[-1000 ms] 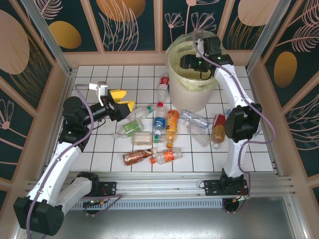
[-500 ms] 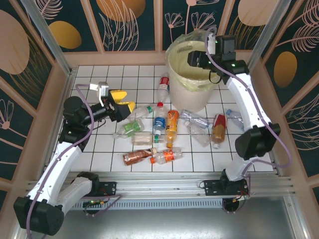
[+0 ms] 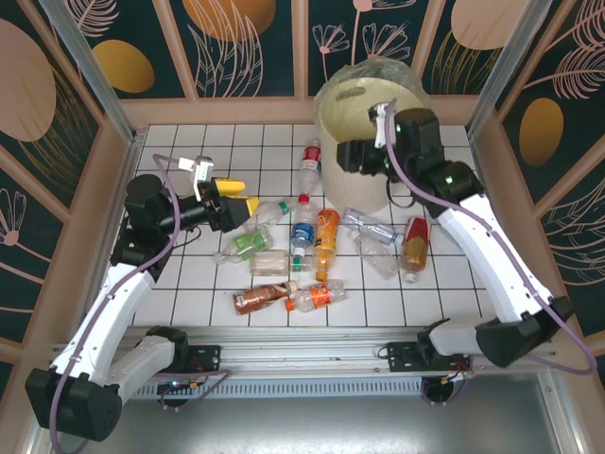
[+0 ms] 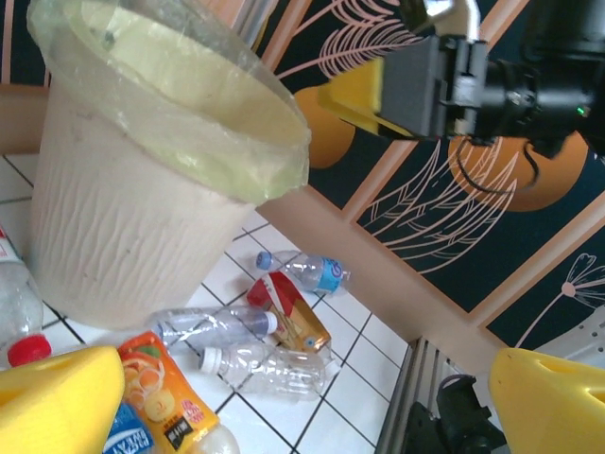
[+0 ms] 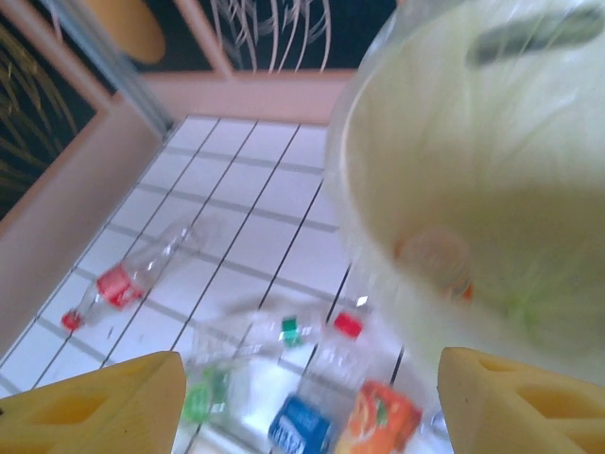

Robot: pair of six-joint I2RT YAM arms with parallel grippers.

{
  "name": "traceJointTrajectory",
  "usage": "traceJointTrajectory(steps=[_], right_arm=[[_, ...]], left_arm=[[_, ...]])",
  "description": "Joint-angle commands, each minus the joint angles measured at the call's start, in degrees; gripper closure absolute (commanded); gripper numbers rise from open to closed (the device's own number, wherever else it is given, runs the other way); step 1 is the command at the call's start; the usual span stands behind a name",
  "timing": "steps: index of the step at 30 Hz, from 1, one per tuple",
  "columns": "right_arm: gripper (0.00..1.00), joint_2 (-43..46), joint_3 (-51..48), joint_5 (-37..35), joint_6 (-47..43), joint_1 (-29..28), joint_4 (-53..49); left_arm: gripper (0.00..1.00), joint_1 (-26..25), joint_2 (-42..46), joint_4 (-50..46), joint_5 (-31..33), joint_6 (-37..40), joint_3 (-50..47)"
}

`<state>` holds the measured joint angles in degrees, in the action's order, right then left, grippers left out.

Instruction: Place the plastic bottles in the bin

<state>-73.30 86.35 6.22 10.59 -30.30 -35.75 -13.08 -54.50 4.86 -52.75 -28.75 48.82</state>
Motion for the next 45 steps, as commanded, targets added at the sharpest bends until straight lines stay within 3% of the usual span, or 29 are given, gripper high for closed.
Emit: traceJointTrajectory(steps=[1,6,11,19,33,45], right_arm=[[0.28,5.7,-7.9,-2.9,4.5,-4.8,-3.4],[0.28,9.7,-18.9,-8.0,14.9,-10.7,-5.7],[0.28,11.6,-27.6,-7.7,20.1,-13.7,-7.0],[0.24,13.6,-38.3,-9.2,36.2,-18.2,-4.0],[0.11,14.3,-52.4,0.7,53.6,-28.0,11.4],[0.06,10.5,-57.7,3.8,61.6,-30.8,24.4]], left_arm=[[0.01,-0.2,1.7,-0.4,-1.5,-0.2,-1.2],[0.01,-0.3,2.5,1.6,-1.1,0.1,-2.3],[0.01,-0.2,3.6,2.1,-0.7,0.0,-3.0],[0.01,-0.2,4.5,2.2,-0.1,-0.3,-3.3],[0.01,-0.3,5.6,2.1,0.0,-0.2,-3.5],[0.01,-0.3,5.9,2.2,0.1,-0.3,-3.6]])
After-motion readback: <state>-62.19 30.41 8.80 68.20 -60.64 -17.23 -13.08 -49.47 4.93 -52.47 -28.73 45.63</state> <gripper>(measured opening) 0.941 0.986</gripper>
